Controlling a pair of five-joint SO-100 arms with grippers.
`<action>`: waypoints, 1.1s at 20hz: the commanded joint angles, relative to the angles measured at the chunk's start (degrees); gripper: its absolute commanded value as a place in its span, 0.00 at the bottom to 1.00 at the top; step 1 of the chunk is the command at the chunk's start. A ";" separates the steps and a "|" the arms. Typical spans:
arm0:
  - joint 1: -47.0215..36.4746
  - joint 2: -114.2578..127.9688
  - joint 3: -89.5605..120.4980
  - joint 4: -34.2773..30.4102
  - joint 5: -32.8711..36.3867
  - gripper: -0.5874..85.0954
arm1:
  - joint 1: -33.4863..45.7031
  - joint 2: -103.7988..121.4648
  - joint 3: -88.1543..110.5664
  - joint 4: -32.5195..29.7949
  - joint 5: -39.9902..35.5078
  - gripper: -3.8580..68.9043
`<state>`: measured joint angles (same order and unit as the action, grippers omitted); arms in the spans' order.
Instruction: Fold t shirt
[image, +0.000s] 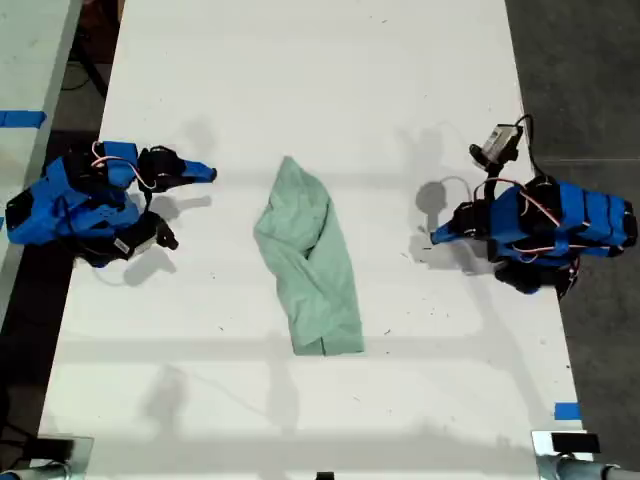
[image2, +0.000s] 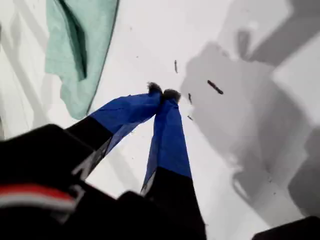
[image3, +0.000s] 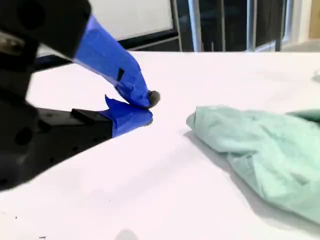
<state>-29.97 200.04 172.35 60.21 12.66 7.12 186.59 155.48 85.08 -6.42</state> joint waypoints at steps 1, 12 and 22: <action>7.21 -17.84 -12.30 -4.83 -5.71 0.00 | -8.61 -20.65 -13.54 -7.65 6.59 0.06; 41.57 -106.17 -74.97 -10.63 -25.84 0.00 | -27.69 -101.51 -81.12 -3.60 11.87 0.28; 45.97 -134.82 -109.95 2.72 -23.55 0.18 | -27.25 -113.03 -89.21 -5.71 9.14 0.39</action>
<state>14.85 64.51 66.53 62.67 -11.34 -19.86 72.86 69.96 80.77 3.52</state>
